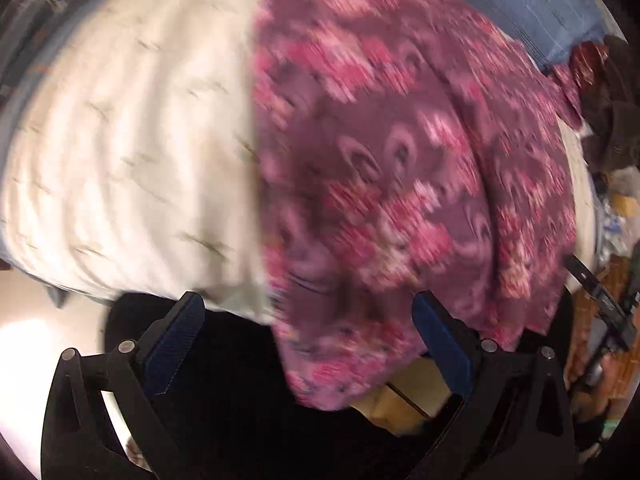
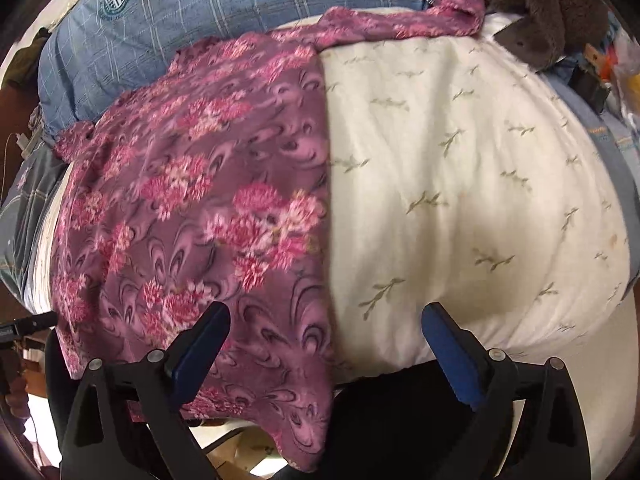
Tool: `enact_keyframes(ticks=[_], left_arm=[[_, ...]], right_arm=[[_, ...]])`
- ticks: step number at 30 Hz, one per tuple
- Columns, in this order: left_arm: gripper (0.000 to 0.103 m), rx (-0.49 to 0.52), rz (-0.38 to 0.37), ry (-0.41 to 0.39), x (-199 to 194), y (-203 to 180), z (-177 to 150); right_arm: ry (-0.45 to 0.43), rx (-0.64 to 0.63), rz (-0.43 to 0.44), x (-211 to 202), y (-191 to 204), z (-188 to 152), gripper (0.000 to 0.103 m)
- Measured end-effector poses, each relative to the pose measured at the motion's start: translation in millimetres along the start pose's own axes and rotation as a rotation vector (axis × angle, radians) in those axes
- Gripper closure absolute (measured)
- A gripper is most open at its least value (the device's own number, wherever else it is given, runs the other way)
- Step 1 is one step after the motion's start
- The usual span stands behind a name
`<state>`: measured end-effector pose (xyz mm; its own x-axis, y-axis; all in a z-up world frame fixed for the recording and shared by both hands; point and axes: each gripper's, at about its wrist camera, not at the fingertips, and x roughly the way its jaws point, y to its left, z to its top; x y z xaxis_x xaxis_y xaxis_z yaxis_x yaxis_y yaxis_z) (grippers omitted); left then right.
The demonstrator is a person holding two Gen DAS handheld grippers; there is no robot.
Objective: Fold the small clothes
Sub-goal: 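Move the right gripper toward the sleeve beside the brown plush toy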
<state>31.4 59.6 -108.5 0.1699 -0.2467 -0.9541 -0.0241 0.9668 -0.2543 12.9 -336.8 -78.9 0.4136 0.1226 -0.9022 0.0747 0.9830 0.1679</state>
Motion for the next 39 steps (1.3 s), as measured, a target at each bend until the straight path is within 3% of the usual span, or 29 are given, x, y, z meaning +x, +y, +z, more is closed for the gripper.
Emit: enact_keyframes(ticks=[3, 6, 8, 9, 10, 11, 15, 17, 19, 22, 25, 27, 28, 30, 31, 33, 36, 39], left_arm=[[0.000, -0.038, -0.063, 0.041, 17.7, -5.9, -5.5], [0.022, -0.110, -0.075, 0.027, 18.6, 2.2, -10.5], [0.051, -0.142, -0.097, 0.028, 13.4, 11.5, -13.4], [0.060, -0.158, -0.112, 0.029, 10.0, 16.5, -15.3], [0.087, -0.169, -0.141, 0.031, 5.3, 22.5, -17.4], [0.101, -0.172, -0.140, 0.026, 0.1, 26.3, -19.7], [0.101, -0.205, -0.142, -0.081, -45.0, 42.1, -24.3], [0.101, -0.215, -0.083, -0.122, -60.0, 53.7, -25.1], [0.101, -0.244, -0.065, -0.098, -52.1, 67.2, -26.3], [0.099, -0.266, -0.032, -0.083, -47.3, 69.6, -33.3], [0.098, -0.248, -0.046, -0.138, -71.4, 72.0, -37.1], [0.083, -0.203, -0.042, -0.229, -98.9, 63.0, -25.9], [0.054, -0.169, -0.049, -0.291, -112.2, 51.6, -13.4], [0.020, -0.133, -0.040, -0.377, -122.6, 30.5, 15.3], [0.018, -0.106, -0.037, -0.426, -123.8, 14.1, 37.8], [0.018, -0.035, -0.039, -0.448, -115.6, -14.3, 74.5], [0.018, 0.001, -0.032, -0.398, -87.1, -43.6, 121.8], [0.018, 0.046, 0.005, -0.361, -52.7, -73.3, 161.8]], right_arm=[[-0.016, -0.045, -0.026, 2.3, 8.4, -5.5, 0.010], [-0.046, -0.100, -0.091, 0.9, 16.0, -10.9, 0.030], [-0.085, -0.137, -0.073, -5.1, 20.0, -15.4, 0.061], [-0.090, -0.152, -0.041, -7.5, 21.5, -16.2, 0.098], [-0.083, -0.157, -0.017, -9.2, 22.2, -15.5, 0.099], [-0.082, -0.153, 0.002, -13.1, 21.0, -13.4, 0.099], [-0.163, -0.038, 0.152, -52.2, 2.1, 0.8, 0.099], [-0.184, -0.011, 0.151, -61.9, -6.9, 5.3, 0.099], [-0.146, 0.008, 0.137, -52.7, -16.0, 4.9, 0.099], [-0.014, 0.039, 0.099, -19.0, -20.9, 0.6, 0.098], [-0.016, 0.072, 0.101, -23.1, -20.6, 5.3, 0.093], [-0.088, 0.084, 0.132, -40.6, -20.8, 19.8, 0.091], [-0.123, 0.082, 0.151, -49.1, -19.3, 34.1, 0.086], [-0.161, 0.072, 0.159, -52.7, -15.2, 57.7, 0.075], [-0.186, 0.059, 0.161, -50.4, -11.0, 74.8, 0.064], [-0.194, 0.063, 0.156, -35.0, -9.9, 97.9, 0.050], [-0.163, 0.110, 0.108, -3.9, -15.3, 134.0, 0.055], [-0.255, 0.165, 0.008, -8.7, -44.1, 169.8, 0.052]])
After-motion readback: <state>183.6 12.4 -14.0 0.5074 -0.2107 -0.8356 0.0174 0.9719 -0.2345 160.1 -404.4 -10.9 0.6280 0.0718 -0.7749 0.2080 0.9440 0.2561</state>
